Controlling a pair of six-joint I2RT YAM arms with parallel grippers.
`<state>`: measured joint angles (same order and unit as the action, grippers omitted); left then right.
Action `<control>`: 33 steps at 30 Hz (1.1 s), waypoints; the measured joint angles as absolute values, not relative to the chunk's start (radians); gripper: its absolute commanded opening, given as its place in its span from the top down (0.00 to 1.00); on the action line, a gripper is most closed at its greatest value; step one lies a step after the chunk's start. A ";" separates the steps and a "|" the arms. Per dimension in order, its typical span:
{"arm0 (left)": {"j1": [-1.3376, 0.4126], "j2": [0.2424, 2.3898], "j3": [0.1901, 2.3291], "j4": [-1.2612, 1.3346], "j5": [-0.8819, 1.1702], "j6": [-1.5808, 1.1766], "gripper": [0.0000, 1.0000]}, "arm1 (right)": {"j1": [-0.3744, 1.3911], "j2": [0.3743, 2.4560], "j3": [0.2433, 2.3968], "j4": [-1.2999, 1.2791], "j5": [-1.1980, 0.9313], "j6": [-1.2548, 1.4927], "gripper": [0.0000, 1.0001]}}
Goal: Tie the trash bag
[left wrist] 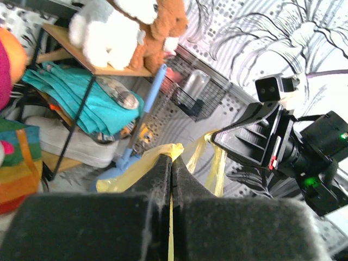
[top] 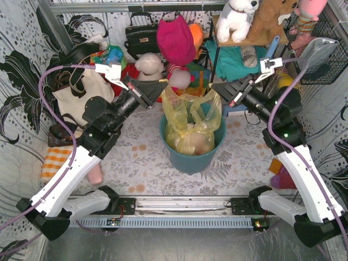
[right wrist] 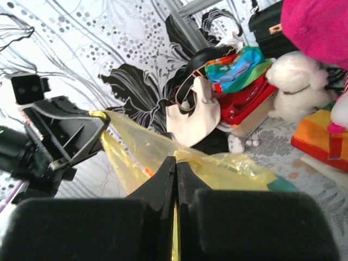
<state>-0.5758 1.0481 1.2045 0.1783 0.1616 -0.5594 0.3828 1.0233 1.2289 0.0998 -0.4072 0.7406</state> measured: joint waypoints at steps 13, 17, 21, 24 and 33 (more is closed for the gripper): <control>-0.576 0.881 1.066 0.162 0.237 -0.605 1.00 | 0.383 0.809 1.114 0.036 -0.414 0.754 1.00; -0.576 0.920 1.153 0.165 0.217 -0.591 1.00 | 0.383 0.894 1.215 0.025 -0.397 0.744 1.00; -0.576 0.998 1.248 0.202 0.222 -0.584 1.00 | 0.383 1.011 1.332 0.070 -0.405 0.744 1.00; -0.576 1.024 1.268 0.233 0.226 -0.582 1.00 | 0.383 1.059 1.382 0.114 -0.418 0.744 1.00; -0.576 0.952 1.268 0.207 0.034 -0.568 1.00 | 0.383 0.971 1.359 0.189 -0.391 0.704 1.00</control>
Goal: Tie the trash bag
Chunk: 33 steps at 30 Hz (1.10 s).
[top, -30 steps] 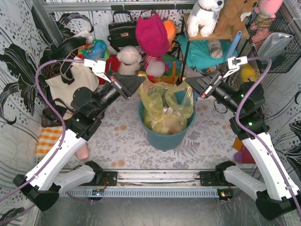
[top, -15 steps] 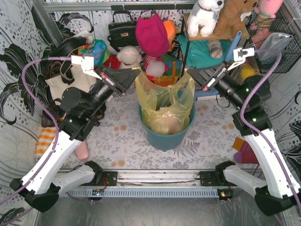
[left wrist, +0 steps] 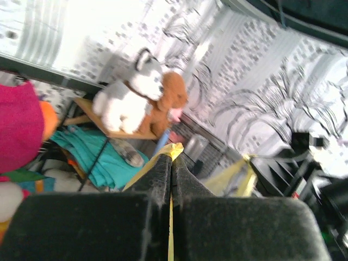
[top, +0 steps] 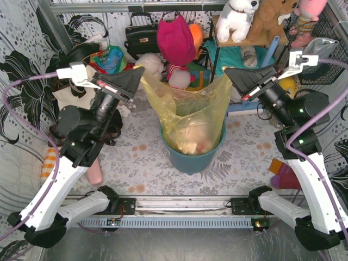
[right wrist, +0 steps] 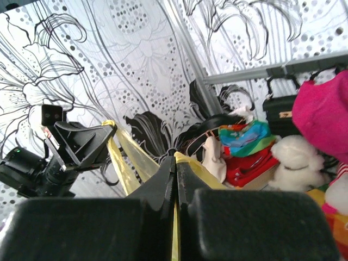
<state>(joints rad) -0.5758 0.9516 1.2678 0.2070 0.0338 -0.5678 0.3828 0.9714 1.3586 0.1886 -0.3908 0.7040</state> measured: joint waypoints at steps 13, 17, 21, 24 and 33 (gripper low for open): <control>-0.575 0.917 1.259 0.176 -0.086 -0.562 0.99 | 0.383 0.842 1.244 0.183 -0.183 0.585 0.96; -0.575 1.008 1.298 0.206 0.094 -0.568 1.00 | 0.383 0.891 1.225 0.189 -0.218 0.587 1.00; -0.575 1.155 1.454 0.179 0.206 -0.576 1.00 | 0.383 1.009 1.321 0.180 -0.284 0.592 1.00; -0.575 1.213 1.561 0.180 0.276 -0.591 1.00 | 0.383 1.110 1.464 0.180 -0.350 0.602 1.00; -0.575 1.068 1.430 0.242 0.304 -0.632 1.00 | 0.383 0.996 1.343 0.309 -0.422 0.667 1.00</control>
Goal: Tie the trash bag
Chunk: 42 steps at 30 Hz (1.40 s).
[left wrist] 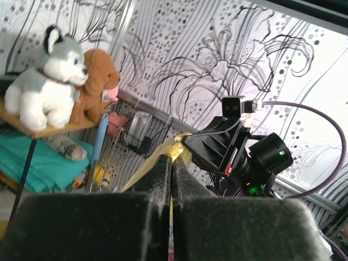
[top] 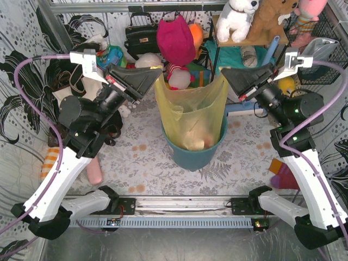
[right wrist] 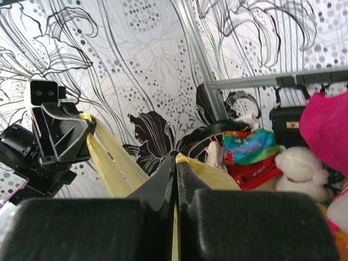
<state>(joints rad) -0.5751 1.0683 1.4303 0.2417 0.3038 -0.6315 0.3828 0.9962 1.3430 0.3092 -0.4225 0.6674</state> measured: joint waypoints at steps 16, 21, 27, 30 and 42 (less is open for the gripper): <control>-0.569 1.334 1.783 0.000 0.206 -0.541 1.00 | 0.382 1.145 1.520 0.228 -0.416 0.633 1.00; -0.561 1.325 1.783 0.027 0.240 -0.549 1.00 | 0.382 1.060 1.437 0.268 -0.410 0.627 1.00; -0.559 1.259 1.574 0.060 0.270 -0.583 1.00 | 0.382 0.963 1.225 0.293 -0.373 0.628 1.00; -0.548 1.246 1.495 0.047 0.270 -0.604 0.97 | 0.382 0.979 1.199 0.279 -0.354 0.628 1.00; -0.521 1.230 1.544 0.047 0.274 -0.639 0.52 | 0.382 1.022 1.306 0.192 -0.349 0.607 0.56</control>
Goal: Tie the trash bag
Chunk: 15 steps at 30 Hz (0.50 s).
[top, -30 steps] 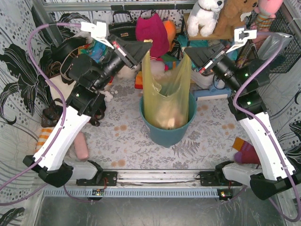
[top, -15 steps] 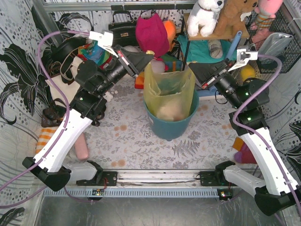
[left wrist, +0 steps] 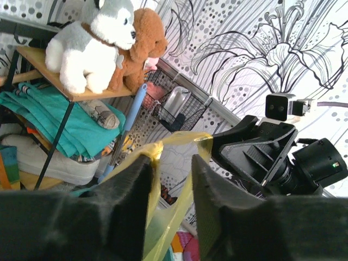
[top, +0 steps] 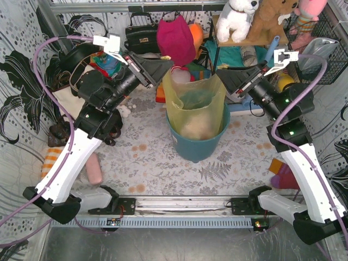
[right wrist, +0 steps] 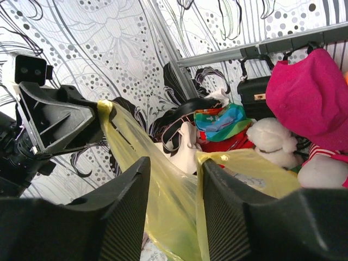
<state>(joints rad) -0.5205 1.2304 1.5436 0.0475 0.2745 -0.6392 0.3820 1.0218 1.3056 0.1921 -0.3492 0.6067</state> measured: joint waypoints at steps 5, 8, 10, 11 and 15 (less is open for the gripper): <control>-0.521 1.191 1.545 0.027 0.273 -0.634 0.42 | 0.382 0.993 1.370 0.096 -0.349 0.581 0.52; -0.521 1.173 1.550 -0.007 0.262 -0.631 0.39 | 0.382 0.990 1.436 0.009 -0.336 0.559 0.45; -0.521 1.167 1.556 -0.031 0.249 -0.628 0.37 | 0.382 0.993 1.477 -0.050 -0.322 0.550 0.42; -0.521 1.166 1.560 -0.045 0.244 -0.627 0.37 | 0.382 0.996 1.497 -0.081 -0.315 0.545 0.41; -0.521 1.169 1.576 -0.105 0.239 -0.623 0.35 | 0.382 1.016 1.550 -0.189 -0.291 0.529 0.42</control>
<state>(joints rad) -0.5205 1.1690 1.5761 -0.1055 0.2390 -0.6228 0.3820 1.0164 1.5497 -0.1890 -0.2913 0.5293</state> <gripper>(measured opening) 0.639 0.586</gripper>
